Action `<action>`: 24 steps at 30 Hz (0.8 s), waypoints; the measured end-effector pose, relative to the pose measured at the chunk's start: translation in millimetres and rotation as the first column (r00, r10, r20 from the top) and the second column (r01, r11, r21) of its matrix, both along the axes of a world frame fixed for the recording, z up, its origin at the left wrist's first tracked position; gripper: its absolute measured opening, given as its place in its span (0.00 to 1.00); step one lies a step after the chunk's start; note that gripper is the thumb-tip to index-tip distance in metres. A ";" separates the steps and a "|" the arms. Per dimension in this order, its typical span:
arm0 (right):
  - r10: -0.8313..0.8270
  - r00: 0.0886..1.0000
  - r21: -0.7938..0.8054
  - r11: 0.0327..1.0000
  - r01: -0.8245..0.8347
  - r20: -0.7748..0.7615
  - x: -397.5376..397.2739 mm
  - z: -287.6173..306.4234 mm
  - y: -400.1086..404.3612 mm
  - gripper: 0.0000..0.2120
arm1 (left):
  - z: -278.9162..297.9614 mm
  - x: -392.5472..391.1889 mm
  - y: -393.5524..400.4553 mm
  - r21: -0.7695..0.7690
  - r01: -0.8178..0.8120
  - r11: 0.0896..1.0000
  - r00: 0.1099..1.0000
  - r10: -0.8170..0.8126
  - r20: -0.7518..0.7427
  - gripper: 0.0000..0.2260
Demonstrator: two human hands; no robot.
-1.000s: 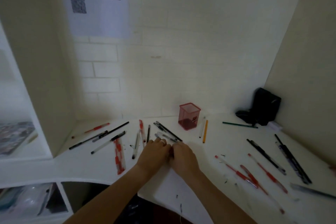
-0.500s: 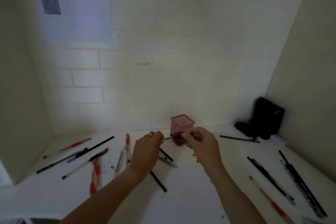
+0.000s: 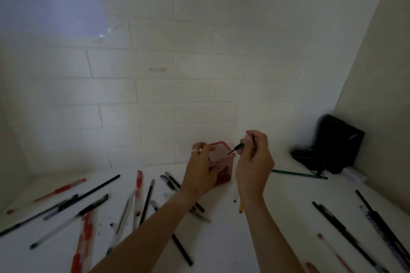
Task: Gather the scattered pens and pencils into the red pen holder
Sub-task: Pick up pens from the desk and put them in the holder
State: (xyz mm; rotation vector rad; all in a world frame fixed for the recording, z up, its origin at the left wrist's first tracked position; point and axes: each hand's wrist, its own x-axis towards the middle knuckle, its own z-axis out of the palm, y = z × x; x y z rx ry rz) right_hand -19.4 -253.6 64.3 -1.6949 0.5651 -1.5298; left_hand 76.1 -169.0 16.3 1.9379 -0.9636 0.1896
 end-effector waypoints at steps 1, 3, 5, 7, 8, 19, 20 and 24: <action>0.005 0.998 -0.034 0.999 -0.007 -0.063 2.9 -6.0 -1.0 0.08 | -0.2 3.7 3.9 0.015 0.030 0.999 0.999 -0.030 0.010 0.23; 0.012 0.977 -0.106 0.994 -0.035 -0.211 8.8 -19.0 -2.3 0.09 | 0.3 10.6 9.5 0.043 0.072 0.996 0.997 -0.074 0.036 0.24; -0.017 0.946 -0.158 0.987 -0.037 -0.325 13.4 -29.7 -1.7 0.11 | 3.8 13.5 13.1 0.049 0.106 0.993 0.993 -0.108 0.041 0.24; -0.066 0.930 -0.181 0.984 -0.001 -0.360 16.0 -34.2 0.1 0.12 | 6.4 14.4 14.5 0.032 0.130 0.991 0.991 -0.131 0.039 0.24; -0.081 0.928 -0.179 0.984 0.016 -0.365 16.8 -35.0 0.6 0.12 | 7.2 14.5 14.6 0.027 0.134 0.991 0.990 -0.134 0.035 0.25; 0.109 0.899 -0.032 0.990 -0.135 -0.424 11.5 -48.2 -14.7 0.19 | 16.2 32.2 70.7 0.758 -0.219 0.615 0.961 0.003 0.275 0.27; 0.138 0.895 0.001 0.988 -0.152 -0.425 11.0 -49.3 -15.2 0.20 | 12.4 37.2 77.7 0.807 -0.231 0.543 0.961 0.000 0.275 0.25; 0.188 0.896 0.039 0.981 -0.188 -0.403 9.4 -49.8 -12.7 0.25 | -5.3 57.2 93.2 0.815 -0.180 0.551 0.980 0.025 0.200 0.25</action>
